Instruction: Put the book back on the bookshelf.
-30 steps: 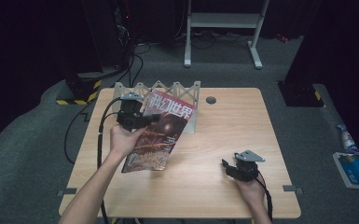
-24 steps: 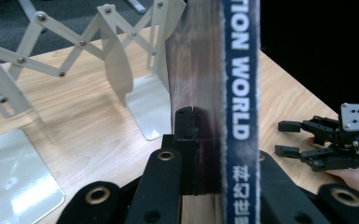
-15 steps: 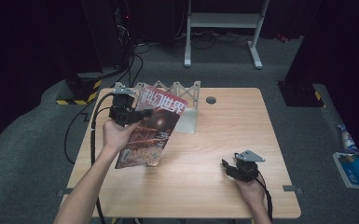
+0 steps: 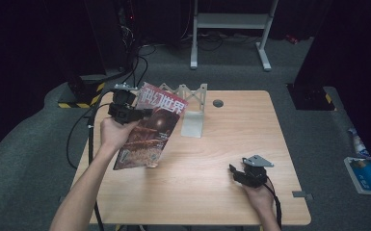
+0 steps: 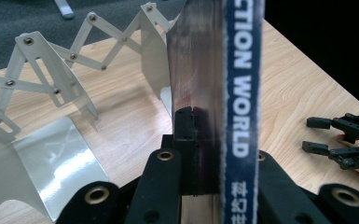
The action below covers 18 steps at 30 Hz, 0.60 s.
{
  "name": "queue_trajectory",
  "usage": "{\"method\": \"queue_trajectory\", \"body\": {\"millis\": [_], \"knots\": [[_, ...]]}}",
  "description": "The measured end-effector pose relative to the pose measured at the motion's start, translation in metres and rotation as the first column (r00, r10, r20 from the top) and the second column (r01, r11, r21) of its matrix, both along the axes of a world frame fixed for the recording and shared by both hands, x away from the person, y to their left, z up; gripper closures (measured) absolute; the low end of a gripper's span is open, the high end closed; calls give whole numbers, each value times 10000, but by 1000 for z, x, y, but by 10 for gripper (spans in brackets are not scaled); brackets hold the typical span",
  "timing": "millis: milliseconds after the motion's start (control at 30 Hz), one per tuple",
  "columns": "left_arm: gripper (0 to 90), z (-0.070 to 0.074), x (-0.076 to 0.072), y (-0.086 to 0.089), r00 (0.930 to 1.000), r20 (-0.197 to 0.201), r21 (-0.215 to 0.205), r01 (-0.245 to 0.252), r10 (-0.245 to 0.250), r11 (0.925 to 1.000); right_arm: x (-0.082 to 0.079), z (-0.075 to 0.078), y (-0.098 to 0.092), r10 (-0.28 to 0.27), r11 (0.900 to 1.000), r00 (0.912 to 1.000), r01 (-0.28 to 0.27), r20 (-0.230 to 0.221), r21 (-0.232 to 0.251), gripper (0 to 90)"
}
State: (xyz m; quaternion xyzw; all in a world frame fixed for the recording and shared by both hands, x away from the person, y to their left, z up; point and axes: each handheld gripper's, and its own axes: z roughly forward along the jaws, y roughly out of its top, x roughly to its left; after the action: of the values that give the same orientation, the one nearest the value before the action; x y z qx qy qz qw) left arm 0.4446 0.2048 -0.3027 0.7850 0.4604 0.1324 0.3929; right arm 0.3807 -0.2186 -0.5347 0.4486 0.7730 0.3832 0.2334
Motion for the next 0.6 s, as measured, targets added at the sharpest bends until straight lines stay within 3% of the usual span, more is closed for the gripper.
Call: {"method": "queue_trajectory", "body": {"millis": [600], "knots": [[827,10,8,8,9991,-353,518,-221,239,9984,0,0,0,-9,10000,10000,9,-14,6,359]]}}
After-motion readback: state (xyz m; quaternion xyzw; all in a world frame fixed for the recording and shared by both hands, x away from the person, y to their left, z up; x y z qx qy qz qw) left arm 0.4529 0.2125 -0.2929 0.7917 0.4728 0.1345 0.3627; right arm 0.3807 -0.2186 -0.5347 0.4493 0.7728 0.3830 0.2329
